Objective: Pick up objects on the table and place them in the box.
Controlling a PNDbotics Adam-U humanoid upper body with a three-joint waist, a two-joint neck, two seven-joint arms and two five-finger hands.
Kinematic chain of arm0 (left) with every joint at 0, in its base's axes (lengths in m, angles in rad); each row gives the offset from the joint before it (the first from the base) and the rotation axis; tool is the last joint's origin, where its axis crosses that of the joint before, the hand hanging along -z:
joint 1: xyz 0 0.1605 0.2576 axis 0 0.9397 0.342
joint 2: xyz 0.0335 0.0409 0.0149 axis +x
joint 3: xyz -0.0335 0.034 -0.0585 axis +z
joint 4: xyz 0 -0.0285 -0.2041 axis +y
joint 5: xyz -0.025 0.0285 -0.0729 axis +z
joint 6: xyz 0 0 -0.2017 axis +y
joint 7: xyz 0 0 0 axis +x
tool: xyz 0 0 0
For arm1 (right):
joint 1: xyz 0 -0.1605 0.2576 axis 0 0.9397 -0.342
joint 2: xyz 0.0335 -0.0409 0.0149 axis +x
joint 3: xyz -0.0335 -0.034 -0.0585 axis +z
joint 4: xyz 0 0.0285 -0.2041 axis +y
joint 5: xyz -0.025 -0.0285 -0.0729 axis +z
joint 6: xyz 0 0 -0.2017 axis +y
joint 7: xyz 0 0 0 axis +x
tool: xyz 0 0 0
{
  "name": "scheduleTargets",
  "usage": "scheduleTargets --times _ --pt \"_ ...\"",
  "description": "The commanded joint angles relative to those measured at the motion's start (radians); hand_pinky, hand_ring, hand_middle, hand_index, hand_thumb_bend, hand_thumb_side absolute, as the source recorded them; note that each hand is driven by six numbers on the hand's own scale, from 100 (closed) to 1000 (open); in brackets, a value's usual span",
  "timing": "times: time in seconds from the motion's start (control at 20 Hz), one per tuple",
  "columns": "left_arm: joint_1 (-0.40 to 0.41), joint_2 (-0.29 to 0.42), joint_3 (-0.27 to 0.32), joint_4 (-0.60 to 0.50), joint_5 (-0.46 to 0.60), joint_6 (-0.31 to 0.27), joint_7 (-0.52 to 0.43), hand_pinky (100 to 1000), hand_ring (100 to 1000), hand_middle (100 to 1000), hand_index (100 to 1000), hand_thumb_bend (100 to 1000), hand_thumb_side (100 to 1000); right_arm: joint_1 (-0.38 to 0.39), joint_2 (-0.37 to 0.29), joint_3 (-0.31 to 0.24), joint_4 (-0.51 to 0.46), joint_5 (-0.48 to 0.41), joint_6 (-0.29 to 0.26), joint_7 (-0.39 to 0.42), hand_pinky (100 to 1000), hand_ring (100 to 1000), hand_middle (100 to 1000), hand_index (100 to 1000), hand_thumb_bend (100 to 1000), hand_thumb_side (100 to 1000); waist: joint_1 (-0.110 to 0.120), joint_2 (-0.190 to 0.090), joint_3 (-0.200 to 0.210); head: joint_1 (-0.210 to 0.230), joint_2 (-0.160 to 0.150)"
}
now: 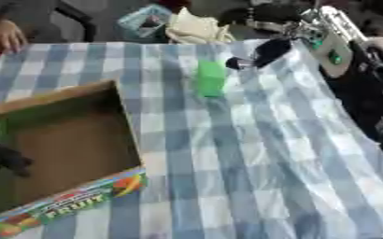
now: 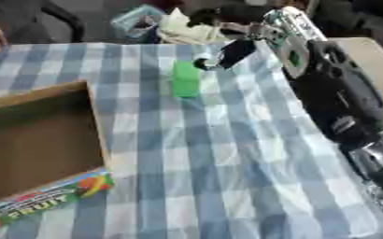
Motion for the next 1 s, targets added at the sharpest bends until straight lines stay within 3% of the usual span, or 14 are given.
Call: scheduleTargets --times 0.05,0.65,1.0 --pt "-0.002 0.020 0.010 -0.010 0.007 0.002 0.003 687 512 484 686 100 664 -0.025 -0.019 0.003 -0.066 -0.041 0.009 0.020 948 934 1000 1000 339 715 0.007 -0.017 -0.006 0.018 0.008" --pt "0.000 0.014 0.010 -0.013 0.009 -0.001 0.001 688 514 485 687 100 665 -0.015 0.015 0.006 -0.067 -0.055 0.020 0.032 932 922 1000 1000 270 721 0.015 -0.012 0.010 0.012 0.010" --pt "-0.011 0.012 0.000 -0.017 0.013 -0.001 -0.010 690 515 486 688 100 667 -0.006 0.016 -0.024 0.015 -0.051 0.039 -0.003 908 906 1000 1000 176 738 0.013 0.003 0.044 -0.008 0.007"
